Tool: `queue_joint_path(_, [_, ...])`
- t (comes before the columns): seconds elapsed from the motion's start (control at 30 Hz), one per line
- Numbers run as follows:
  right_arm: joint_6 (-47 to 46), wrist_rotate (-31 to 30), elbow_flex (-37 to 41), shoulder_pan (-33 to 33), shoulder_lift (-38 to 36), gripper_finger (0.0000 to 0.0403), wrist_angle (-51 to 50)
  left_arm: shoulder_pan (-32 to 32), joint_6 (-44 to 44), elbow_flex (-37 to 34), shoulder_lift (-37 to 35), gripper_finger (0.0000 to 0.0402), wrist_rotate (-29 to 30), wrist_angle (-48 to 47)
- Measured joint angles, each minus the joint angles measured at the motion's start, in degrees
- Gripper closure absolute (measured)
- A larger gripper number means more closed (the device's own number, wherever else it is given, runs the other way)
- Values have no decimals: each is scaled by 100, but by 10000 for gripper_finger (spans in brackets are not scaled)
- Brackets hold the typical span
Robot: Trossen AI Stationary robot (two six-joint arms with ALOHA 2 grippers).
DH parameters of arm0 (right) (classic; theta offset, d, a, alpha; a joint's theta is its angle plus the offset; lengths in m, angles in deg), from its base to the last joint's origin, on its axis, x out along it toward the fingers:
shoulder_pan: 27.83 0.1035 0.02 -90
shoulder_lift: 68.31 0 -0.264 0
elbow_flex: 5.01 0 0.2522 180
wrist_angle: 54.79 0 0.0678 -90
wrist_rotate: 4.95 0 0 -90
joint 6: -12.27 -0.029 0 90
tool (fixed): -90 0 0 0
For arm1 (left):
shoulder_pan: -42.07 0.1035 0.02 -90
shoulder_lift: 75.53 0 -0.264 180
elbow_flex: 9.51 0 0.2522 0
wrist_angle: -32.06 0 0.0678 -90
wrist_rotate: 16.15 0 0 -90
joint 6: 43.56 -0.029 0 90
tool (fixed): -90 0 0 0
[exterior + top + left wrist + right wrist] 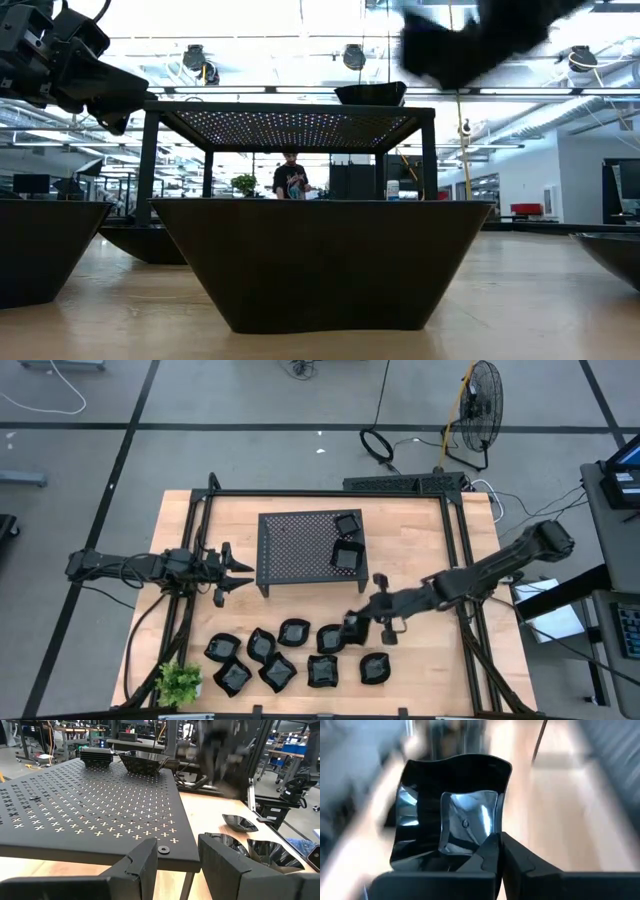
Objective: Pick & Place Mini shaped plates
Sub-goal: Stack the distorted square plate on the other distorted square plate on the shelf
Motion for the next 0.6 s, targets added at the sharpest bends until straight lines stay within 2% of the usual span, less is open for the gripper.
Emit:
queue_joint_path(0.1, [-37,-485,0,-83,-335,402,899,1,0,0,0,256,0,-2])
queue_joint_path(0.17, [-317,-1141,0,-151,-509,402,1332,1,0,0,0,256,0,0])
queue_joint_path(0.27, [-549,-2351,0,-321,-738,402,1365,1,0,0,0,256,0,0])
queue_joint_path(0.33, [-545,-2858,0,-509,-853,402,1172,1,0,0,0,256,0,-1])
queue_joint_path(0.43, [-637,-2891,0,-899,-935,402,1126,0,0,0,0,256,0,-1])
queue_joint_path(0.6, [-799,-2229,0,-1427,-774,403,1030,1,0,0,0,256,0,0])
